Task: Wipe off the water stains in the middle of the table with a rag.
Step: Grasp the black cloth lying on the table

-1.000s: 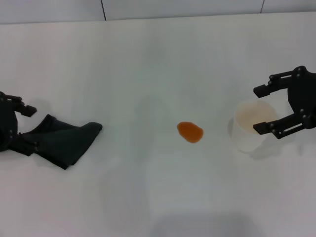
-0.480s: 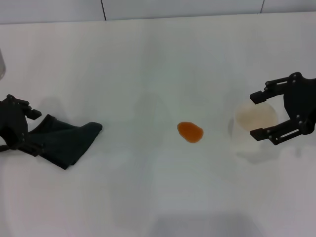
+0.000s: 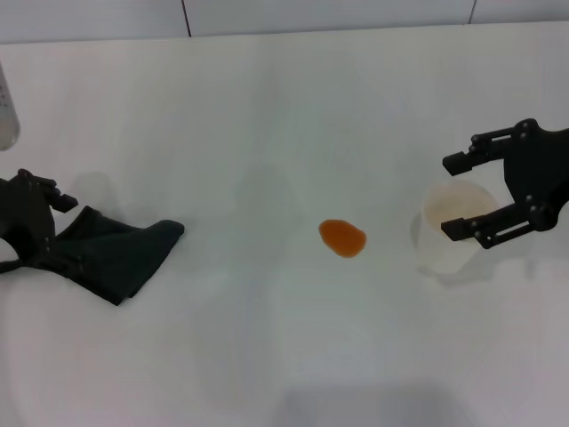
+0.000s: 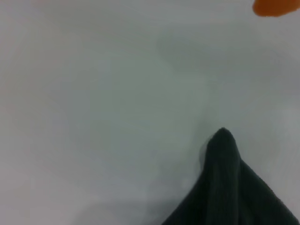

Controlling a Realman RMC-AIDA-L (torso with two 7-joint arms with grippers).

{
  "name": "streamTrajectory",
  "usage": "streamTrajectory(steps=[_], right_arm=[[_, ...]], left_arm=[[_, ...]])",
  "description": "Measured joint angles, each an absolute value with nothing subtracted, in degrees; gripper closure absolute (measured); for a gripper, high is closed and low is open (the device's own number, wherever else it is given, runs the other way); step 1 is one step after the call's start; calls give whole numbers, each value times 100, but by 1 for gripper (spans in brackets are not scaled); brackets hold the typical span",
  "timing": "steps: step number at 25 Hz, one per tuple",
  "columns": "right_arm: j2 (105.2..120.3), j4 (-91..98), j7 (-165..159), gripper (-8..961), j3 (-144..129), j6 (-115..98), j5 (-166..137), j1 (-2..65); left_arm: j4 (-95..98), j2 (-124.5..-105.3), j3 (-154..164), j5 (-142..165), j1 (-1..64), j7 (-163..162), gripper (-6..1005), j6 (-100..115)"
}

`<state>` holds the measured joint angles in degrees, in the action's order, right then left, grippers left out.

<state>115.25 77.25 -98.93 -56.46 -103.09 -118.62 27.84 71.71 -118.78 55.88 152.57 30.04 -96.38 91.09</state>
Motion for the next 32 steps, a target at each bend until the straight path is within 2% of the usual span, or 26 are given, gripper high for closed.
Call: streamTrajectory(steps=[13, 32], right_arm=[[11531, 7674, -9949, 124, -5695, -10059, -11811, 2818], [11540, 7664, -9958, 124, -5783, -9940, -11829, 2777]], left_arm=[[7090, -11907, 5599, 15138, 2874, -9394, 143, 9060], [6397, -11900, 5612, 15120, 3096, -9386, 162, 8670]])
